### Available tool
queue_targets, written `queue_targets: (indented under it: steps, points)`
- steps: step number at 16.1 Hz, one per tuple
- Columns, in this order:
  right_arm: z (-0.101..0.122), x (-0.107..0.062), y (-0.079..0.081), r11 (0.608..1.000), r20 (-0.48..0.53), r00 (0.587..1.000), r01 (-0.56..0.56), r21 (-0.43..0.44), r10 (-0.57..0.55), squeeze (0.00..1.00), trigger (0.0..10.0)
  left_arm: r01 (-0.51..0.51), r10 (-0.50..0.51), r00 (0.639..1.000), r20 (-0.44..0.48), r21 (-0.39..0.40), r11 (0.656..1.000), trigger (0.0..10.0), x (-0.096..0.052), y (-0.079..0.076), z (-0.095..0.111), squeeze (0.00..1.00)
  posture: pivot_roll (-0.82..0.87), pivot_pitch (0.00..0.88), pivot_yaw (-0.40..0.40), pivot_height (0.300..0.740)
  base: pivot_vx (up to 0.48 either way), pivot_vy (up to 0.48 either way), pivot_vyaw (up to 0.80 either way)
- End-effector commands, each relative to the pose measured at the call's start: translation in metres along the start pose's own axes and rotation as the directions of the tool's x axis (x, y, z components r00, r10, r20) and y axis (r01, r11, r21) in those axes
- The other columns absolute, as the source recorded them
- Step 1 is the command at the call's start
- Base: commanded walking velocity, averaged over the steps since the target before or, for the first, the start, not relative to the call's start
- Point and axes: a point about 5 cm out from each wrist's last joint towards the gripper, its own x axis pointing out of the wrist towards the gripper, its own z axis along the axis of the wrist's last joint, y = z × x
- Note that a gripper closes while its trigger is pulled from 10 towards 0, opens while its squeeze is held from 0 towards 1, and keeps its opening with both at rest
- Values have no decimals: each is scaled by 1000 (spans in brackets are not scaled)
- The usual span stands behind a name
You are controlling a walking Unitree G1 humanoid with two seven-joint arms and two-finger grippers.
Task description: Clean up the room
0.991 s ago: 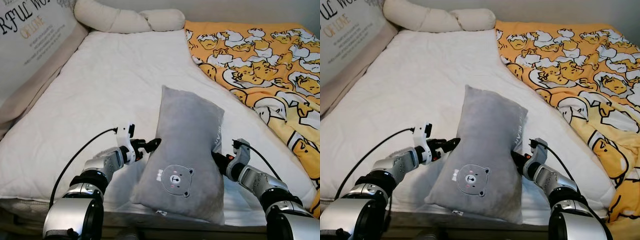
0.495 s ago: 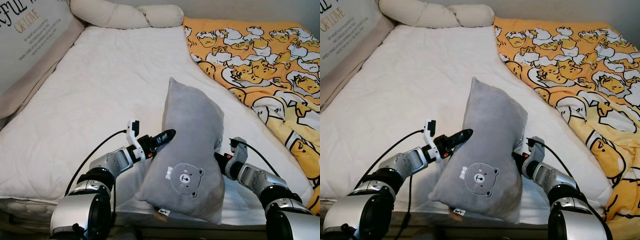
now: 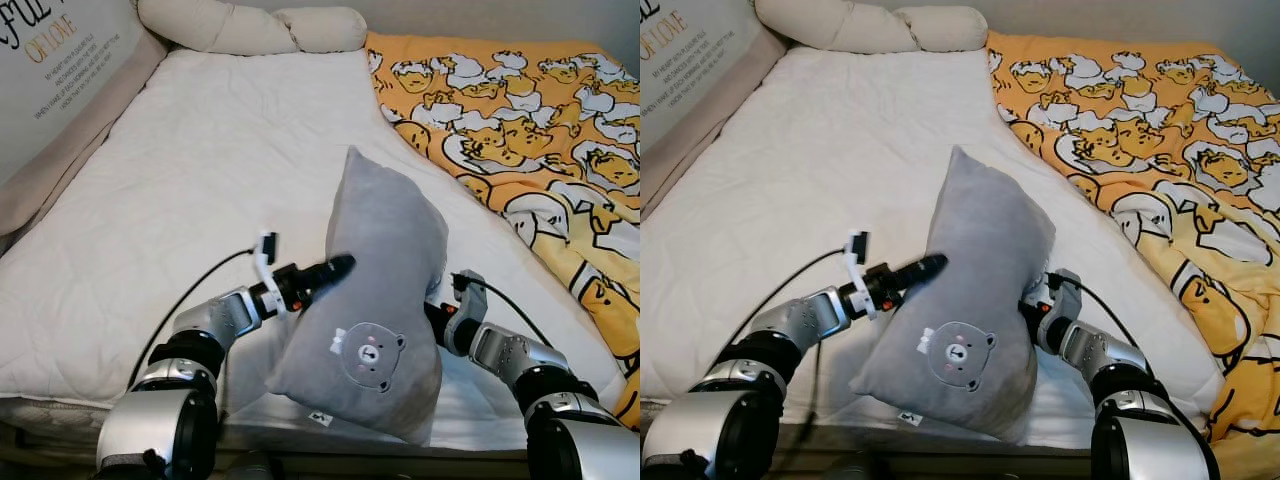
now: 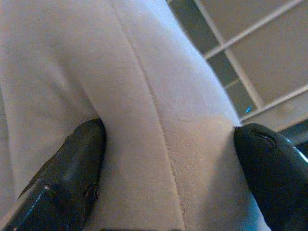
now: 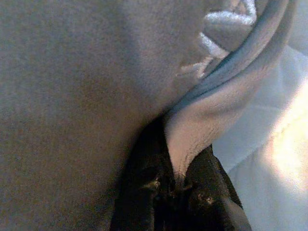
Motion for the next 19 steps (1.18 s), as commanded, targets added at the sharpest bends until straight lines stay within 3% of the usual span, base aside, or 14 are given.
queue_targets:
  steps: [1, 2, 3, 4, 5, 6, 7, 8, 9, 12, 13, 19]
  points:
    - [13, 7, 18, 996, 17, 997, -69, -47, 70, 0, 0, -12, 20, 997, -78, 106, 994, 10000, 6, -2, -6, 929, -3, 0, -10, 740, 0, 0, 0]
    - [17, 7, 21, 994, 20, 997, -77, -82, 79, 0, 0, -58, 84, 990, -115, 212, 975, 10000, 7, 1, -7, 827, -3, 0, -8, 740, 0, 0, 0]
    - [20, 8, 23, 992, 25, 996, -80, -100, 83, 0, 0, -90, 125, 985, -119, 264, 960, 10000, 7, 3, -6, 796, -3, 0, -8, 740, 0, 0, 0]
    - [25, 8, 27, 989, 39, 994, -93, -113, 98, 0, 0, -149, 221, 963, -154, 380, 913, 10000, 6, 8, -9, 655, -2, 0, -9, 740, 0, 0, 0]
    - [28, 9, 30, 988, 46, 993, -102, -118, 108, 0, 0, -158, 234, 959, -162, 380, 911, 10000, 5, 9, -10, 486, -3, 0, -8, 740, 0, 0, 0]
    - [29, 9, 32, 986, 51, 992, -110, -123, 117, 0, 0, -168, 243, 956, -161, 378, 910, 10000, 4, 10, -10, 388, -4, 0, -6, 740, 0, 0, 0]
    - [32, 11, 38, 983, 56, 989, -127, -134, 135, 0, 0, -154, 213, 965, -150, 335, 930, 6431, 4, 10, -11, 208, -4, 0, -6, 740, 0, 0, 0]
    - [32, 11, 40, 981, 56, 988, -134, -141, 143, 0, 0, -148, 203, 968, -147, 318, 936, 3137, 4, 9, -12, 165, -4, 0, -6, 740, 0, 0, 0]
    - [32, 13, 44, 979, 54, 987, -142, -148, 151, 0, 0, -145, 199, 971, -133, 334, 931, 784, 3, 10, -12, 125, -2, 0, -7, 740, 0, 0, 0]
    - [28, 15, 46, 977, 48, 987, -144, -154, 153, 0, 0, -148, 209, 970, -127, 374, 915, 706, 2, 10, -12, 102, 2, 0, -9, 740, 0, 0, 0]
    - [26, 16, 47, 977, 47, 987, -141, -160, 151, 0, 0, -157, 218, 968, -127, 374, 914, 0, 0, 12, -13, 110, 3, 0, -10, 740, 0, 0, 0]
    - [15, 20, 52, 978, 45, 988, -136, -158, 145, 0, 0, -259, 291, 955, -52, 326, 909, 0, -7, 18, -9, 110, 13, 0, -12, 740, 0, 0, 0]
